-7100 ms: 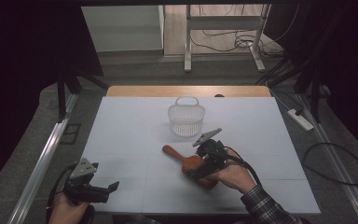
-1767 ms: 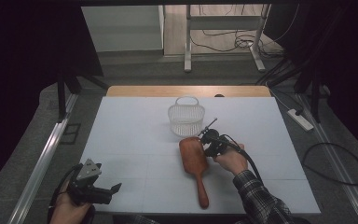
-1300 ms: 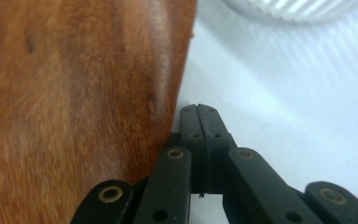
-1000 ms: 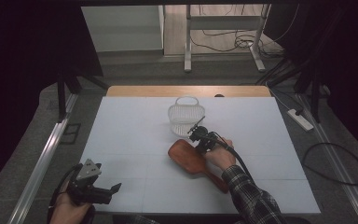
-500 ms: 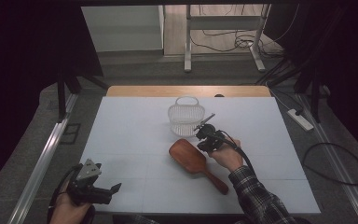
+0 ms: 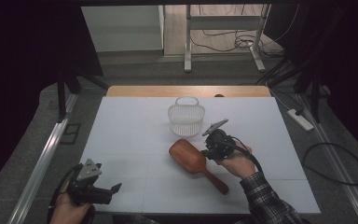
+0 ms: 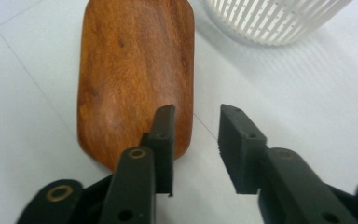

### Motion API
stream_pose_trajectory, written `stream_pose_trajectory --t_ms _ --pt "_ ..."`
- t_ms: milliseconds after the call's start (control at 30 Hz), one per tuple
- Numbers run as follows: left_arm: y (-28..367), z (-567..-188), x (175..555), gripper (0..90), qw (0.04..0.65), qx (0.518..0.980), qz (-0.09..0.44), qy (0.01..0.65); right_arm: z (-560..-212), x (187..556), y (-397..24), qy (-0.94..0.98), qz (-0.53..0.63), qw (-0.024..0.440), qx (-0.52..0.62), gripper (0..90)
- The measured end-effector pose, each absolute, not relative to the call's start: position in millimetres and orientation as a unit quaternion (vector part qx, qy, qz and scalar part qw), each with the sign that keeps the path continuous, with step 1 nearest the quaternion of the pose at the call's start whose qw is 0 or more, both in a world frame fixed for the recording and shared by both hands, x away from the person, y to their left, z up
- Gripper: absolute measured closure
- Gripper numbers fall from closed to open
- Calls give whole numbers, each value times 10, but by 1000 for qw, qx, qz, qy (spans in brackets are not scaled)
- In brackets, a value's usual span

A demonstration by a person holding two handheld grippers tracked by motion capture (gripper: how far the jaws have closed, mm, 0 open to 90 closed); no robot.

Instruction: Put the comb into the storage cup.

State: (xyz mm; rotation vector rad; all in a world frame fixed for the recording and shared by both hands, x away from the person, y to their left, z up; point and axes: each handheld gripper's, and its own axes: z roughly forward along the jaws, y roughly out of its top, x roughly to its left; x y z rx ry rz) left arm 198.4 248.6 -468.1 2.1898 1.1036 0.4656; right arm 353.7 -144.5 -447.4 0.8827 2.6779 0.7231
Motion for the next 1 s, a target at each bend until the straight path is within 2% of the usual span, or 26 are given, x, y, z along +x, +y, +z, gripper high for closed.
stream_pose_trajectory --t_ms 233,333,733,900,1000 --pt "2486 -4681 1984 32 317 832 177 419 -4389 3398 -1543 907 267 121 301 489" --pt "2485 -4681 1984 32 317 832 177 419 -4362 3347 -1570 907 271 109 303 420" --pt "2487 -4680 1981 32 320 831 176 419 -4344 3150 -1619 910 271 97 299 247" --pt "2490 -4679 1979 31 321 831 176 419 -4371 3108 -1643 906 272 95 309 105" --pt "2488 -4679 1978 31 321 831 177 418 -4375 3080 -1656 903 271 97 317 52"
